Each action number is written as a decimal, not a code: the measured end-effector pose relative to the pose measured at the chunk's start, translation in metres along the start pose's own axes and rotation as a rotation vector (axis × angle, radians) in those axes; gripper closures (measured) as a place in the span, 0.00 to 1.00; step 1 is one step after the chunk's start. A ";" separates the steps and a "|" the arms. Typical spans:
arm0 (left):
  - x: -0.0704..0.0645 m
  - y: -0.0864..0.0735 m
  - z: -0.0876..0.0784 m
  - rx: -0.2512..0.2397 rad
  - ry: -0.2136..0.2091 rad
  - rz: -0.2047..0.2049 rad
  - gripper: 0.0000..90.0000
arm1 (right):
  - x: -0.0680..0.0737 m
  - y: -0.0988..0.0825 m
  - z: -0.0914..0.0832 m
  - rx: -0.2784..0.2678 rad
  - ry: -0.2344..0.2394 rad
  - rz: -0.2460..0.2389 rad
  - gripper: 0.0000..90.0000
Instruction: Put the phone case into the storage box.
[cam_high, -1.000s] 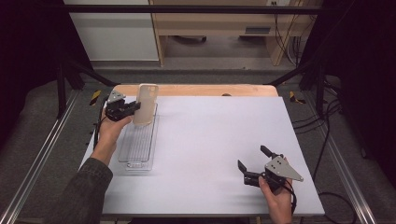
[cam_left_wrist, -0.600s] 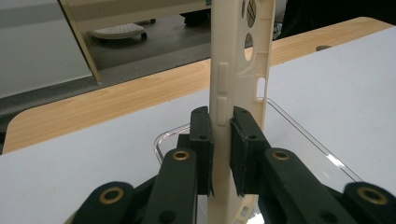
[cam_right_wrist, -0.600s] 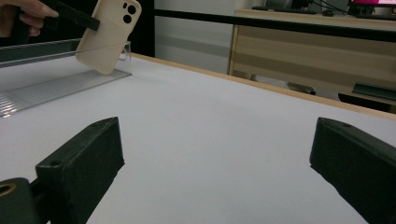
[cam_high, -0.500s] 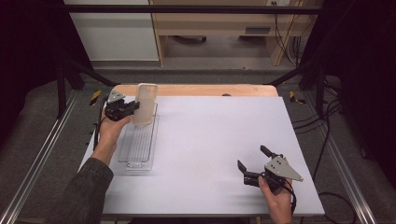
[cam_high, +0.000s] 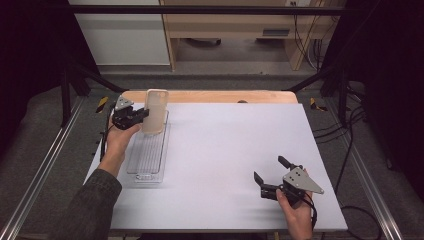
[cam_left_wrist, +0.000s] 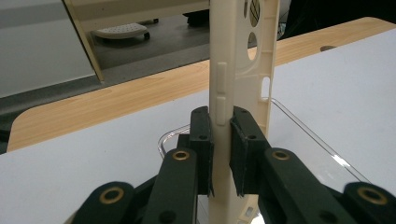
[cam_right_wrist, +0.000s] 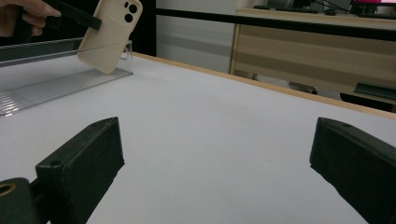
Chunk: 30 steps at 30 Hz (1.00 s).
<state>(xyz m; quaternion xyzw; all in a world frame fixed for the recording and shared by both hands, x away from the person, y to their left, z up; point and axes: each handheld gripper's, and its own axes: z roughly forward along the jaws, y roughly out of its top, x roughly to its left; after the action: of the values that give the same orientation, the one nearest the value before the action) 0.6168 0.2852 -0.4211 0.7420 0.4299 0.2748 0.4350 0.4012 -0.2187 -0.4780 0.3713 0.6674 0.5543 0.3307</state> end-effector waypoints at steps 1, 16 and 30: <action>0.000 0.000 0.000 -0.002 0.001 -0.003 0.89 | 0.000 0.000 0.000 0.000 0.000 0.001 0.03; 0.000 0.000 0.002 0.001 0.014 -0.005 0.89 | 0.000 0.000 0.000 -0.001 0.001 0.001 0.03; 0.001 -0.001 0.003 0.000 0.019 -0.017 0.89 | -0.001 -0.001 0.000 0.005 0.001 0.004 0.03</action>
<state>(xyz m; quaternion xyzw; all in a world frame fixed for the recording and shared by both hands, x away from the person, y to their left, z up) 0.6198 0.2849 -0.4232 0.7357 0.4403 0.2779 0.4332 0.4016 -0.2193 -0.4787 0.3730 0.6684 0.5535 0.3284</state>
